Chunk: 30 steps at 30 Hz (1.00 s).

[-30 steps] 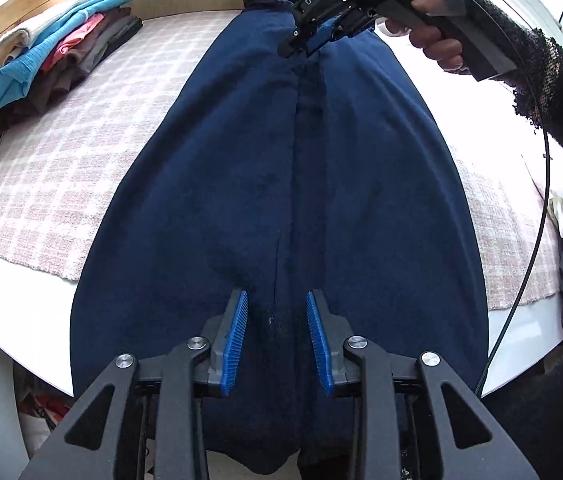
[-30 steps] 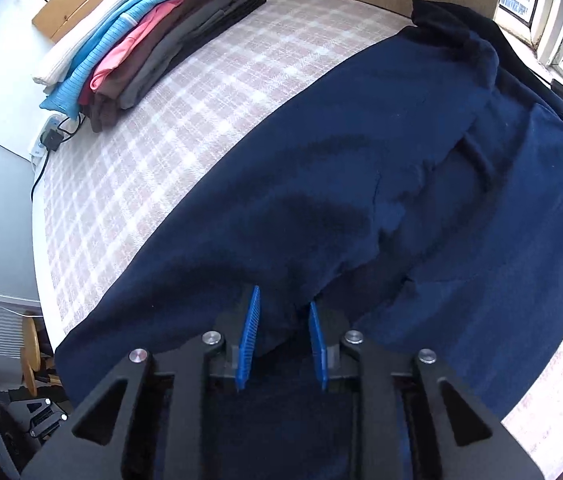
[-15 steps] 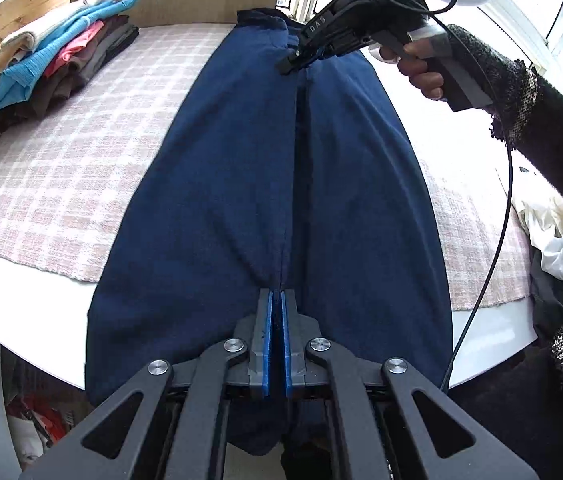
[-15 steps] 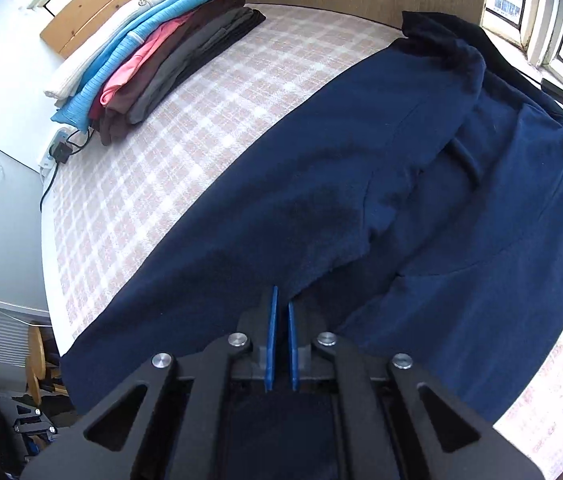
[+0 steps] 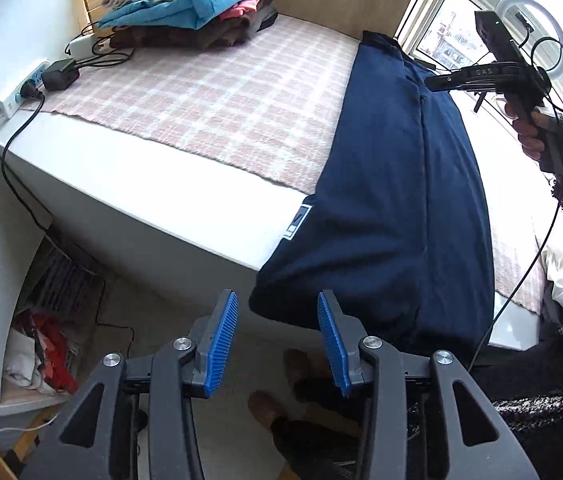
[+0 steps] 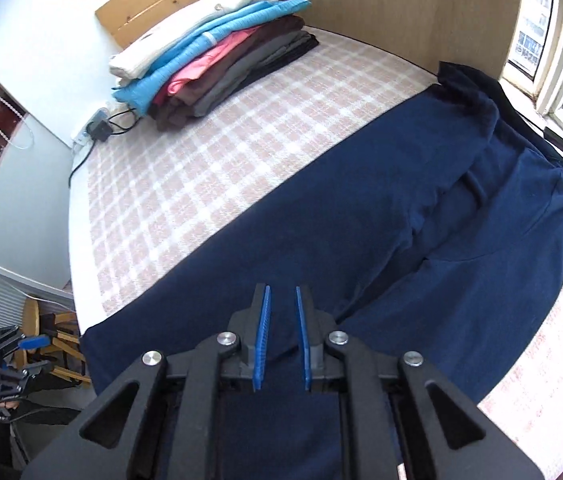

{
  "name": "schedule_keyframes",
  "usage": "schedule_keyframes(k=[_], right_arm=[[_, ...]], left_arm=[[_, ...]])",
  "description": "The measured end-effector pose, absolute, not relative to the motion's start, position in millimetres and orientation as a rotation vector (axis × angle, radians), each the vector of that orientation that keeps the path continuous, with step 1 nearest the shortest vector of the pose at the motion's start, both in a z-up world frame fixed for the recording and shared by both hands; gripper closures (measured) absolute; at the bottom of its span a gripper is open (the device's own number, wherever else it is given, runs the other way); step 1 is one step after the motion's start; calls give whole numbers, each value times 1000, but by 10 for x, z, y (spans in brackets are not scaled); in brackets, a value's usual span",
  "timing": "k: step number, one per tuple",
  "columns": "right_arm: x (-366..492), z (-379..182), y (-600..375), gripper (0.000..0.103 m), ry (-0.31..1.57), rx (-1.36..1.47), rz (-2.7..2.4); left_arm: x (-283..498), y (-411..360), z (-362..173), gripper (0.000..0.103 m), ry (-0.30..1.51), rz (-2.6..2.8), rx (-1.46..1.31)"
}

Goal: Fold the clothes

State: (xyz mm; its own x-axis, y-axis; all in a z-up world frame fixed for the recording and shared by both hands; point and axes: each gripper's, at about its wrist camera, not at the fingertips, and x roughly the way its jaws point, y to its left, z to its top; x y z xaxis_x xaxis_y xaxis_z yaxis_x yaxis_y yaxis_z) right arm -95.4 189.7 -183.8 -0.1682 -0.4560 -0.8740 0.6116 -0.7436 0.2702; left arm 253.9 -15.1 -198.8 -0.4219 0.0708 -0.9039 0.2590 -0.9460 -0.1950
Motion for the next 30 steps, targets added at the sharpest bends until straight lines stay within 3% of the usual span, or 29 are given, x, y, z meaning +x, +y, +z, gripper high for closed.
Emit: schedule_keyframes(k=[11,19,20,21,26,30], right_arm=[[97,-2365,728,90,266,1439,-1801],[315,-2558,660,90,126,1566,-1953],[320,-2559,680,90,104,1581,-1979],[331,-2549,704,90,85,1592,-2007],[462,-2472,679,90,11,1574,-2065],[497,-2542,508,82,52,1570,-2117]], left_arm=[[2354,-214,-2532,61,377,-2685,1902],[2240,-261,-2769,62,453,-2825,2053],[2250,-252,-2784,84,466,-2840,2072],[2268,-241,-2788,99,473,-2858,2087],[2459,-281,-2490,100,566,-2984,2098],[2412,-343,-2469,100,575,-2976,2128]])
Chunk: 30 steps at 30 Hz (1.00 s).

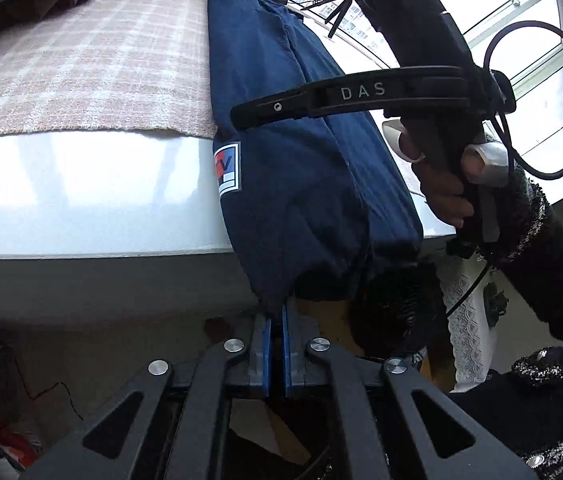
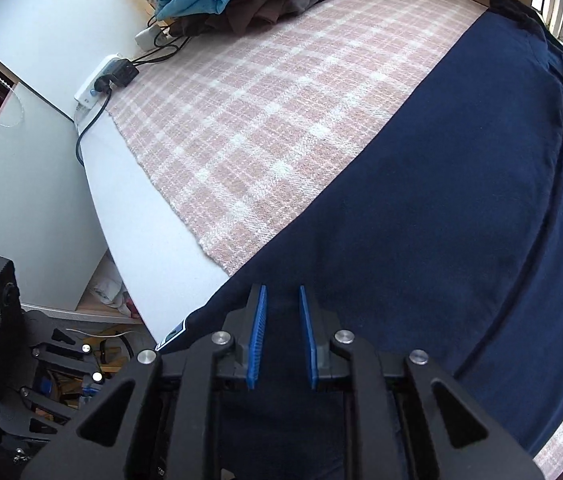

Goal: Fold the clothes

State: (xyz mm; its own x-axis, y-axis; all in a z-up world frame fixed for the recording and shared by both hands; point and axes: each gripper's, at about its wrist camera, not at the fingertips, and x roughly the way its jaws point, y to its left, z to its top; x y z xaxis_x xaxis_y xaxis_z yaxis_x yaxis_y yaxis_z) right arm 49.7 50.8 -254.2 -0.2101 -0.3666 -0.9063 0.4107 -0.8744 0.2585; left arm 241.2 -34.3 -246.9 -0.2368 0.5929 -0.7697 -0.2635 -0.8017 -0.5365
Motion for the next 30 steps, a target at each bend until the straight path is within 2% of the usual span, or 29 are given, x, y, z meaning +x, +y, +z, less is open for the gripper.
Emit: schedule_keyframes(k=[2,4,6,7,10,16,26,30], right_arm=[[556,-2486,563,82,0,1585,-2133],[815,-2320,853,81,-100,1556,-2207],[1137,-2189,1191,75,-196,1542,-2301],[1334,-2153,1383,72,-241,1549,-2362],[1850,-2163,1928,71,-395,1617,-2490],[2276,-2477,2341,71,-575,1729,-2577],[2164,-2512,2341,71,-530,1677,-2583],[2251,-2504,2340,71,-529,1685,-2566]], left_arm=[[2361,-373,-2558,99,-422,2037,-1527],[2348,-351,-2604,93,-390,1997,-1561],[2382,-311,-2608,69,-303,1991,-1590],[2409,-294,-2592,67,-260,1988,-1594],[2414,-290,-2496,67,-180,1992,-1578],[2169,-327,-2233,65,-156,2062,-1547],[1863,-244,-2134,64,-29,2109,-1580],[1774,-320,-2131,59,-12,2099,-1600]])
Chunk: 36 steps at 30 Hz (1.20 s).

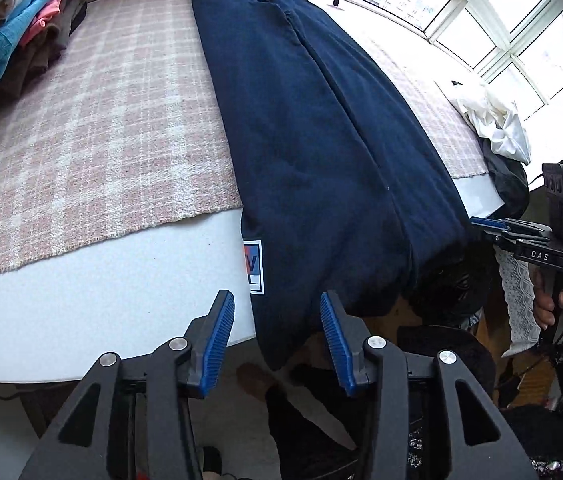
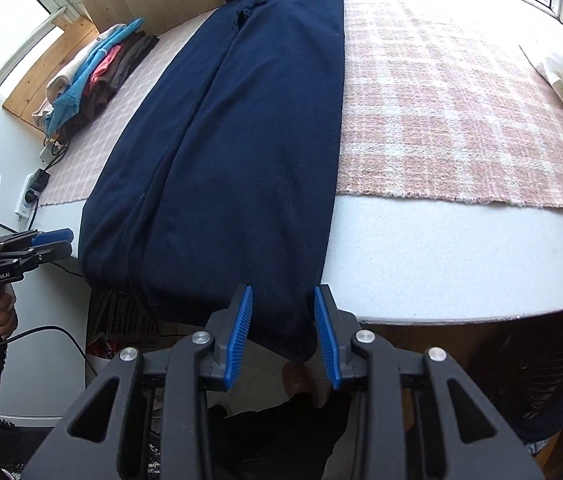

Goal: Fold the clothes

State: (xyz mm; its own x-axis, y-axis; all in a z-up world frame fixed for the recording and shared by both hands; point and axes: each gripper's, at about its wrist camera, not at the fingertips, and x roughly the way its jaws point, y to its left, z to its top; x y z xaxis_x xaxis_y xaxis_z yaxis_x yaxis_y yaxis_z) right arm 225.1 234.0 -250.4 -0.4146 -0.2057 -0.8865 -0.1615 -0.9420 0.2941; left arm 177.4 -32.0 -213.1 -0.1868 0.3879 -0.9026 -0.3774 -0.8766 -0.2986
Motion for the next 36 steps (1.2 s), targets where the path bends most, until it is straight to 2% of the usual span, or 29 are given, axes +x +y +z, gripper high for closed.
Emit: schedule_keyframes(k=[7,11,12,14,15,18,23,29,31,32,33,34,36], right_arm=[[2160,-2524,2289,65,-418,1670,-2582],[2140,-2531,2154,65,-283,1626,-2600],[2147,-2532,2134,65,-263,1615,-2602],[2154,-2535,2115,76,-232,1604,-2603],[2155,-2537,2120,84,-226,1608,-2601],[2112,-2554,2263,96,-410,1637,-2550],[2075,-2389,2628,98,-886,1491,-2427],[1588,-2007,3116,98,-1196,1264,-2331],[1213,-1957,3291,98,-1241,1230,-2320],[978,-1968,3388,98,-1221,1250,-2334],[732,-1986,3488,98,-1190,1279,-2352],[440,-2022,3531,98,-1064,1371,-2422],[169,-2097,3579,94,-829,1600,-2516]], left_arm=[[1766,-184,-2226,58,13,2058,-1633],[1830,-52,-2211,61,110,2030,-1601],[1844,-26,-2210,71,135,2027,-1589],[1836,-25,-2228,89,129,2012,-1585],[1812,-59,-2237,92,74,1989,-1586],[1726,-177,-2255,97,-111,1905,-1588],[1528,-277,-2018,98,-292,1844,-1550],[892,-303,-1509,102,-376,1919,-1431],[490,-296,-1467,102,-382,2001,-1430],[232,-296,-1505,94,-389,2061,-1443],[-24,-291,-1579,73,-361,2159,-1495],[-265,-289,-1665,67,-279,2264,-1577],[-369,-405,-1804,75,-202,2222,-1633]])
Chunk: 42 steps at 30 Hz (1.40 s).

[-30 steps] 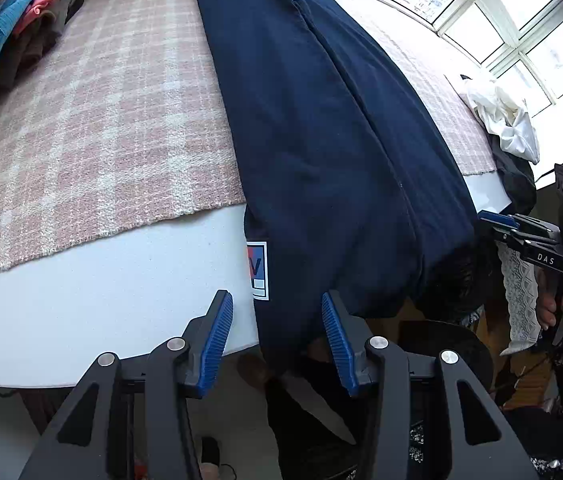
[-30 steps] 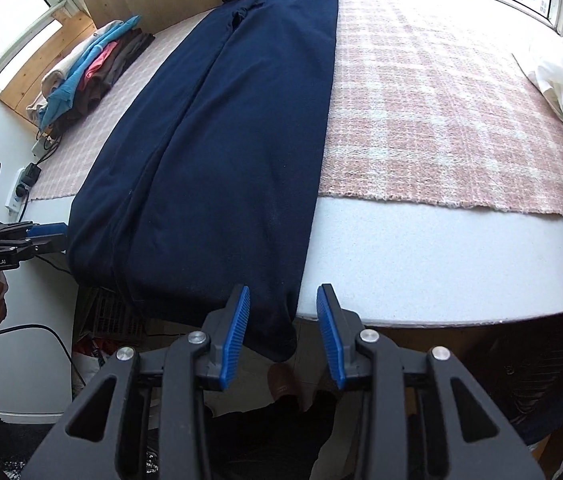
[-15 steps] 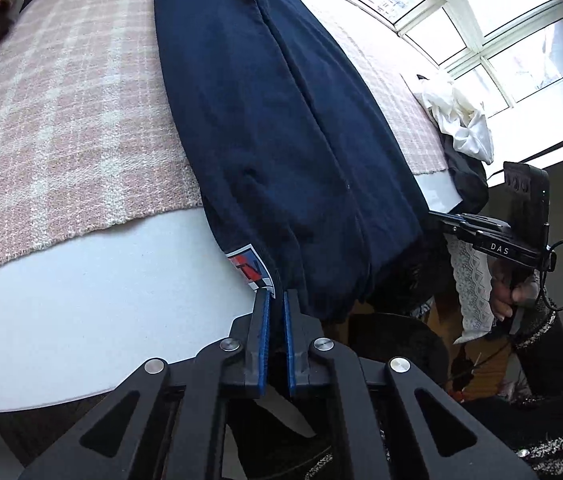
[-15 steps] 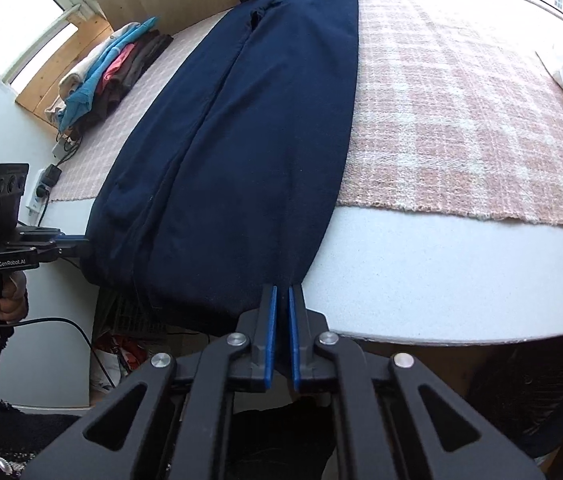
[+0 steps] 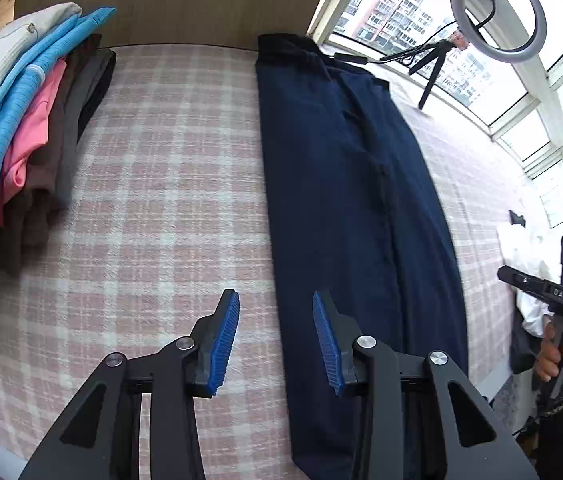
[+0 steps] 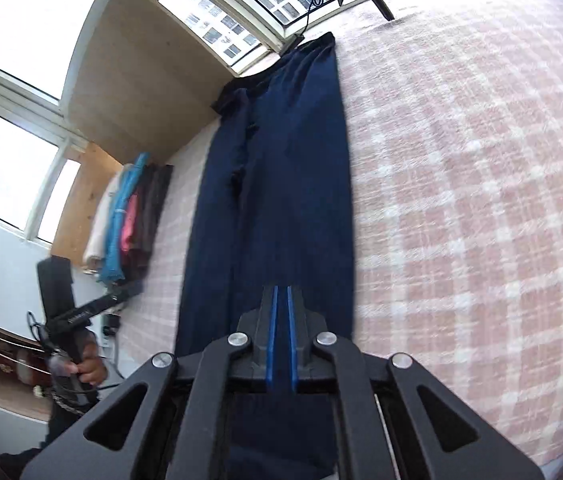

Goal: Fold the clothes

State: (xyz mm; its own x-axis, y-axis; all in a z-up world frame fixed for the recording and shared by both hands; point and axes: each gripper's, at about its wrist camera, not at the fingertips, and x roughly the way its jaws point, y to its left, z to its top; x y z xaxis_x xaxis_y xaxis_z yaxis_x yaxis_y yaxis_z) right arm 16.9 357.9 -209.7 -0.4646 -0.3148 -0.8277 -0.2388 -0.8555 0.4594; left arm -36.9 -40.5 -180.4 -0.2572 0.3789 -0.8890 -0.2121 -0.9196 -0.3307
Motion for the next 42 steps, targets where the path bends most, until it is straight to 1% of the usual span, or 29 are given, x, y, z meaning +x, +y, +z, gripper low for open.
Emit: schedule_keyframes(k=[1,2,5,7,8,10,11,14,16,19,20,23,27,31,33,34,35,36,37,39,40,42], right_arm=[[235,-2089,3568,94,-797,1587,-2474],[327,-2074,3551,94,-775,1556,-2424],[764,-2015,3357,93,-560,1624,-2435],[1066,-2052,3181,92,-555,1659,-2401],[1233,-2062,3081,86,-568,1660,-2396],[1531,-2099,2865,68,-581,1648,-2423],[1644,-2142,2787,67,-594,1646,-2438],[1927,-2290,2578,66,-637,1650,-2482],[2044,-2351,2460,66,-636,1654,-2481],[2129,-2400,2224,66,-482,1676,-2524],[2147,-2414,2167,66,-430,1685,-2539],[2151,-2450,2075,66,-399,1681,-2557],[2131,-2467,2032,66,-295,1707,-2605],[2133,-2481,2064,66,-299,1696,-2623],[2113,-2531,2050,66,-314,1704,-2602],[2121,-2530,2039,66,-299,1683,-2615],[2114,-2531,2028,66,-297,1669,-2616],[2101,-2534,2015,68,-300,1659,-2613],[2086,-2546,2015,82,-315,1650,-2604],[2044,-2579,2019,97,-367,1638,-2578],[2031,-2590,2054,97,-427,1631,-2553],[1987,-2615,2139,98,-630,1607,-2475]], left_arm=[[-271,-429,-1826,75,-223,2153,-1616],[-88,-391,-1839,73,-219,2116,-1609],[426,-385,-1803,73,-88,2100,-1659],[729,-372,-1807,73,-67,2083,-1695],[863,-384,-1824,71,-67,2069,-1714],[1120,-400,-1894,71,-67,2057,-1751],[1240,-406,-1931,71,-79,2049,-1771],[1500,-407,-2051,71,-123,2008,-1793],[1620,-355,-2106,71,-75,2000,-1794],[1779,-258,-2141,70,-8,1973,-1766],[1809,-225,-2157,68,17,1972,-1759],[1833,-138,-2218,67,77,1986,-1744],[1829,-87,-2245,67,122,2041,-1723],[1839,-38,-2247,67,121,2055,-1692],[1845,0,-2245,72,128,2058,-1672],[1844,15,-2251,76,120,2049,-1668],[1841,29,-2259,87,108,2036,-1665],[1835,39,-2270,96,100,2024,-1666],[1828,42,-2278,97,89,2016,-1665],[1801,32,-2285,99,29,1977,-1658],[1775,21,-2286,99,-17,1952,-1661],[1710,-6,-2285,100,-112,1903,-1671]])
